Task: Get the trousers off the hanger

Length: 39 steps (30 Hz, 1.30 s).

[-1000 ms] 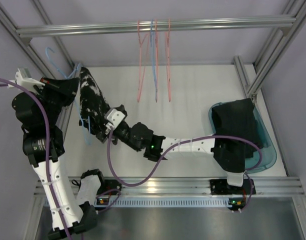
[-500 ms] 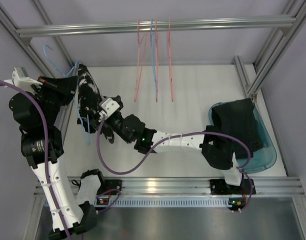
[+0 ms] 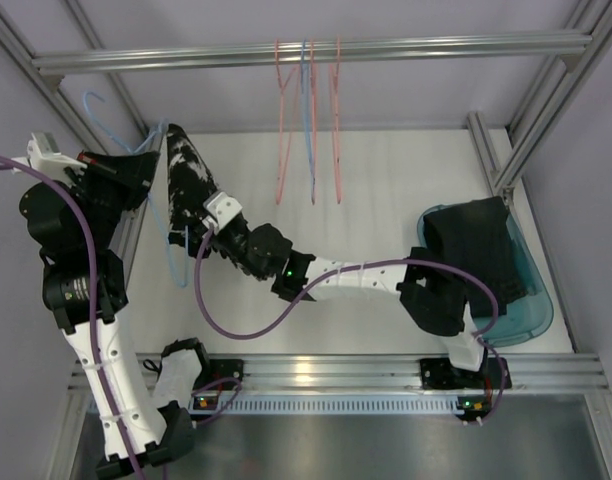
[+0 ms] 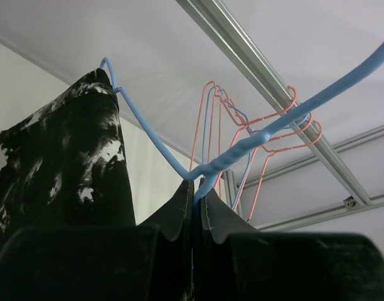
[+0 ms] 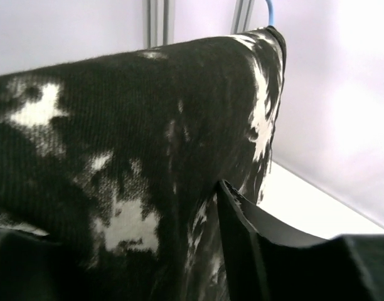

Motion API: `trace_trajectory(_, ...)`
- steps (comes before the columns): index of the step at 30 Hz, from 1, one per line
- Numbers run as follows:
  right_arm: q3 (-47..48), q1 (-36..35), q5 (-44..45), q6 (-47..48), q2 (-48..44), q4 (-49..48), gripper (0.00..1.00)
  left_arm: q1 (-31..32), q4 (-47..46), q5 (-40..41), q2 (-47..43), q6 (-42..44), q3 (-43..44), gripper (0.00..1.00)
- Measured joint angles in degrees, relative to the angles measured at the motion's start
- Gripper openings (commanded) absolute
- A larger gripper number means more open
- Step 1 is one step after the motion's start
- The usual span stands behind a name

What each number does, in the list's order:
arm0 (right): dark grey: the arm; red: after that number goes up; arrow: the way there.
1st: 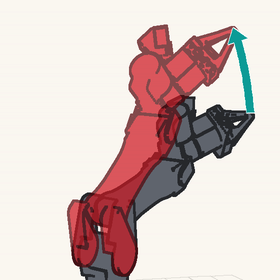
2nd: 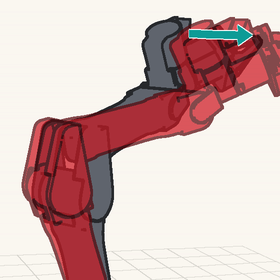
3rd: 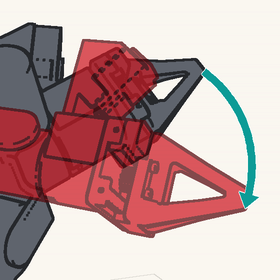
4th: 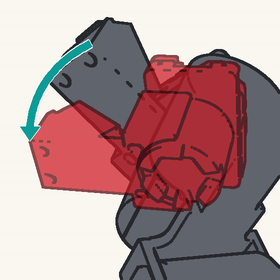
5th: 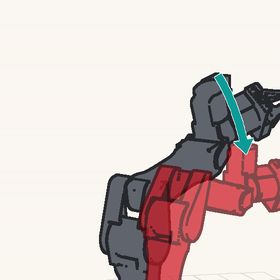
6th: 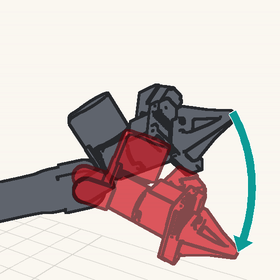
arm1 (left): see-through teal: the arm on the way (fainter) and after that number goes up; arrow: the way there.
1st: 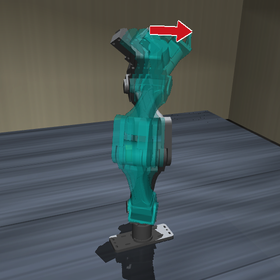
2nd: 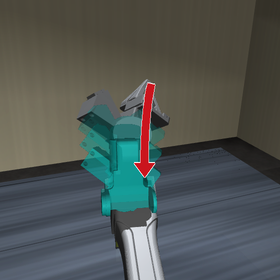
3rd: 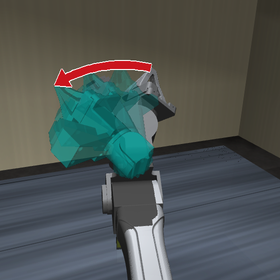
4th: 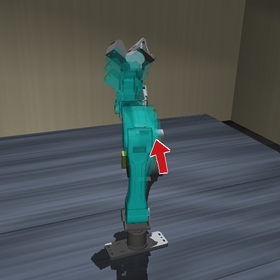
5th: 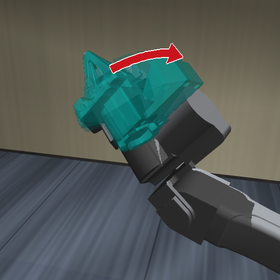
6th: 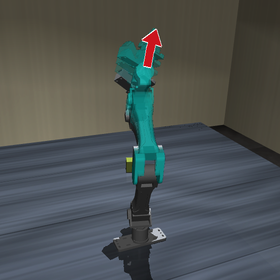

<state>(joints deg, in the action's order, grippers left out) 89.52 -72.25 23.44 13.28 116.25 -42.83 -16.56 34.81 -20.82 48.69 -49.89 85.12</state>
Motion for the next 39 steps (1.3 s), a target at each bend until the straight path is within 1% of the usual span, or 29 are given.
trace_trajectory(1, -0.83, 0.00, -0.52, 0.02, -0.57, -0.02, 0.40, 0.00, 0.02, -0.20, 0.00, 0.00, -0.04, 0.00)
trace_trajectory(3, -2.36, 0.04, -1.29, -0.04, -1.81, -0.02, 0.44, 0.00, 0.09, -0.66, 0.00, -0.04, -0.11, 0.00)
trace_trajectory(5, -4.00, 0.20, -2.32, -0.24, -3.34, 0.00, 0.45, 0.02, 0.09, -1.09, 0.02, -0.11, -0.13, 0.00)
trace_trajectory(7, -5.27, 0.55, -3.37, -0.37, -4.66, 0.00, 0.40, 0.02, 0.09, -1.44, 0.02, -0.28, -0.13, 0.00)
trace_trajectory(12, -7.61, 1.64, -5.33, -0.74, -6.75, 0.02, 0.40, 0.04, 0.04, -1.92, 0.35, -0.98, -0.13, 0.00)
trace_trajectory(15, -8.61, 2.23, -6.25, -0.92, -7.15, 0.04, 0.47, 0.07, 0.07, -2.12, 0.68, -1.03, -0.17, 0.00)
trace_trajectory(16, -8.81, 2.32, -6.51, -0.98, -7.17, 0.00, 0.46, 0.07, 0.09, -2.16, 0.74, -1.01, -0.20, 0.00)
trace_trajectory(19, -9.35, 2.47, -7.34, -1.05, -7.39, 0.13, 0.36, 0.07, 0.09, -2.14, 0.83, -1.01, -0.20, 0.00)
trace_trajectory(21, -9.35, 2.47, -7.65, -1.07, -7.39, 0.13, 0.39, 0.07, 0.09, -2.19, 0.87, -1.01, -0.20, 0.00)
trace_trajectory(22, -9.35, 2.49, -7.74, -1.09, -7.39, 0.13, 0.48, 0.07, 0.07, -2.21, 0.94, -1.01, -0.20, 0.00)
trace_trajectory(23, -9.35, 2.54, -7.82, -1.33, -7.41, 0.13, 0.49, 0.07, 0.07, -2.25, 0.94, -1.01, -0.20, 0.00)
trace_trajectory(34, -10.80, 3.52, -8.35, -1.97, -8.35, 0.44, 0.53, 0.07, 0.02, -2.29, 0.98, -0.98, -0.35, 0.00)
trace_trajectory(36, -11.17, 3.69, -8.35, -2.12, -8.76, 0.50, 0.57, 0.07, 0.02, -2.32, 0.96, -1.01, -0.48, 0.00)
trace_trajectory(39, -11.17, 4.02, -8.41, -2.58, -8.96, 0.57, 0.56, 0.07, -0.02, -2.34, 0.96, -0.98, -0.68, 0.00)
